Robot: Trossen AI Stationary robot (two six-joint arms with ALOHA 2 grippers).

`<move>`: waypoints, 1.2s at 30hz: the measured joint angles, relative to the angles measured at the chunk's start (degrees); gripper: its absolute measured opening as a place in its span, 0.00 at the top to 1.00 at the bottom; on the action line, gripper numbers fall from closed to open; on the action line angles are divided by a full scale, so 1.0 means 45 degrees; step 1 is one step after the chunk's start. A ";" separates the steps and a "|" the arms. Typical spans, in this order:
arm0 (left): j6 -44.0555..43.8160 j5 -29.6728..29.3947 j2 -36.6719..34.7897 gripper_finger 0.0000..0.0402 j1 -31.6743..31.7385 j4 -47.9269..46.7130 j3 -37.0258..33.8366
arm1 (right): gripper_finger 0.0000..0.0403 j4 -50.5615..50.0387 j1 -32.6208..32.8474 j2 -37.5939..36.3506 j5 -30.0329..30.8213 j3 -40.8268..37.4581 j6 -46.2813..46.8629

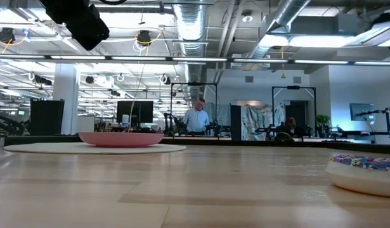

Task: Pick & Place donuts
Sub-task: Put the large white donut on the brown plate, then put the small violet donut on the pink plate

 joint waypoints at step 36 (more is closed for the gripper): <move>-0.0068 0.0029 0.0000 1.00 0.0000 0.0053 0.0000 | 0.53 -0.0514 0.0081 -0.1409 0.0179 0.0000 0.0165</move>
